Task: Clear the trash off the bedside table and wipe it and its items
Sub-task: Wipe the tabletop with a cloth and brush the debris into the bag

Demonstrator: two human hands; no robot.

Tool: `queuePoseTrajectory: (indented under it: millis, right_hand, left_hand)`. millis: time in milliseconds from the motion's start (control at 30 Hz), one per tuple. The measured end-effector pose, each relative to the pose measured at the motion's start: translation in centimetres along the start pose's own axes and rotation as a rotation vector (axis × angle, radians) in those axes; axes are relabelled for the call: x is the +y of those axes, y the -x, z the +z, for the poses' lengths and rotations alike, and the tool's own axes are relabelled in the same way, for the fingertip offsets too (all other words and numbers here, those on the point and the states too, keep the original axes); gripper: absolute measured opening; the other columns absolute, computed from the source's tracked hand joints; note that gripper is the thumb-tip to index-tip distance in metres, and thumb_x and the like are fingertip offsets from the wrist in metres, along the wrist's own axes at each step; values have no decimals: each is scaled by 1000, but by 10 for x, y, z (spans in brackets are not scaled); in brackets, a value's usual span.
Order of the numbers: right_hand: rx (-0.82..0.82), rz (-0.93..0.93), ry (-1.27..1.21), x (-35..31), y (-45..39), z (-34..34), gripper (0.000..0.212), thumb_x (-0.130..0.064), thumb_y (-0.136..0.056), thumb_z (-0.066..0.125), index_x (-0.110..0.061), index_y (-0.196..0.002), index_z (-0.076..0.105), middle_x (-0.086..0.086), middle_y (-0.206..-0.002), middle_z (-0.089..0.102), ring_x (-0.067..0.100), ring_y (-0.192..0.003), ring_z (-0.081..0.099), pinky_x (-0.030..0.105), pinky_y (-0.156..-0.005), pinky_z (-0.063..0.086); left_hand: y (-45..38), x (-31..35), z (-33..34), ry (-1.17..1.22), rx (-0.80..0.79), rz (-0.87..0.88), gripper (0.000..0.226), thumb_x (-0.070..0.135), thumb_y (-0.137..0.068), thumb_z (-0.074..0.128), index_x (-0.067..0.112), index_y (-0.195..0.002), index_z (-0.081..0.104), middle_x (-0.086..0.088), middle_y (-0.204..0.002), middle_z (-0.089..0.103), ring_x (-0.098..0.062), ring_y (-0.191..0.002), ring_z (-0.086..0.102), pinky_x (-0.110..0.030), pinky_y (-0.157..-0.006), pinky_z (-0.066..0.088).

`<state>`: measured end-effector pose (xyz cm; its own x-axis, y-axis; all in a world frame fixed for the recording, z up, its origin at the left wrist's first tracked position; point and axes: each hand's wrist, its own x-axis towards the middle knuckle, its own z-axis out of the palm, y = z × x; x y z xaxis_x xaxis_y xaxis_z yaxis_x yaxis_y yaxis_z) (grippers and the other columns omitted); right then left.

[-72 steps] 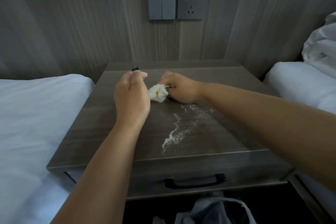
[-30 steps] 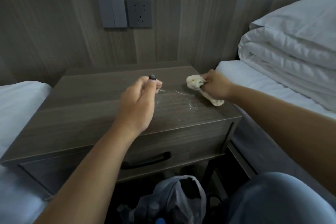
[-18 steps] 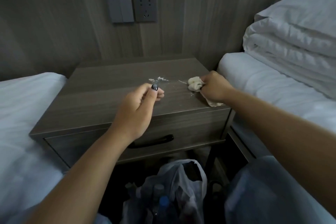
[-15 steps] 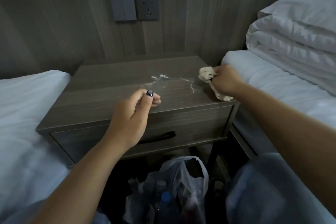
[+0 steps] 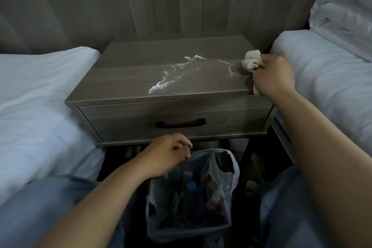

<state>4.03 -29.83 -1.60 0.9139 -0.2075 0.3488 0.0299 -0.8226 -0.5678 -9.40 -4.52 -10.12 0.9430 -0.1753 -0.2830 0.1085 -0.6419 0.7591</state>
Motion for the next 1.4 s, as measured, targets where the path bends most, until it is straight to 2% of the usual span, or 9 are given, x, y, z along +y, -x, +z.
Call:
queuePoseTrajectory:
  millis: [133,200,300,500,633,833,1033,1100,1400]
  right_hand:
    - [6,-36,-32,2,1,0,35,-9,-90,47,-13,-122,61,13,-132,41,32,-97,55,33,-81,44]
    - [-13,-51,-29,3,-1,-2,32,-9,-88,47,-13,-115,64,14,-129,43,29,-92,54,33,-78,44]
    - [-55,-93,-49,8,-5,-5,24,-8,-86,45,-18,-99,64,15,-122,52,34,-90,56,34,-75,46]
    - [-129,-126,-72,11,-14,-4,19,-5,-85,47,-18,-85,61,16,-117,59,37,-100,58,28,-74,38]
    - [-111,-92,-124,13,-23,-8,21,-4,-81,47,-13,-87,65,14,-111,62,32,-100,59,24,-74,40]
    - [-13,-35,-121,31,-42,-20,9,2,-77,45,-2,-73,51,9,-77,47,16,-72,44,16,-38,26]
    - [-32,13,-90,33,-64,-7,25,-7,-86,51,-22,-103,63,3,-107,56,20,-102,55,23,-73,38]
    - [-103,-9,-8,28,-77,0,28,-5,-84,52,-11,-108,66,11,-114,64,28,-105,59,30,-74,43]
    - [-335,-253,344,5,-93,17,9,-5,-82,51,-14,-84,52,24,-120,49,41,-101,53,41,-79,48]
  left_hand:
    - [-19,-49,27,-392,-233,-418,25,31,-90,54,14,-107,61,-5,-111,62,-27,-111,61,-29,-80,47]
    - [-22,-69,41,-491,-198,-591,51,25,-95,52,5,-140,42,-15,-138,49,-31,-125,52,-35,-97,46]
    - [-24,-92,56,-438,-125,-729,52,19,-98,49,2,-145,34,-17,-144,47,-31,-129,50,-36,-101,43]
    - [-33,-112,46,-369,-131,-682,30,17,-94,52,3,-120,57,-14,-112,64,-26,-90,66,-21,-47,47]
    - [-48,-108,32,-408,-45,-622,22,15,-92,53,3,-109,61,-16,-106,67,-29,-89,68,-32,-61,56]
    - [-68,-116,22,-312,-31,-639,33,15,-93,58,-3,-121,56,-20,-116,64,-31,-100,66,-43,-82,58]
    - [-73,-123,16,-306,1,-629,31,19,-95,53,1,-120,57,-18,-115,65,-29,-94,66,-34,-62,58]
    - [-71,-124,18,-299,12,-626,27,26,-95,49,9,-113,60,-15,-114,65,-26,-91,65,-28,-55,53]
    - [-58,-135,40,-315,-42,-705,39,32,-96,50,10,-128,56,-13,-133,57,-26,-118,58,-27,-82,45]
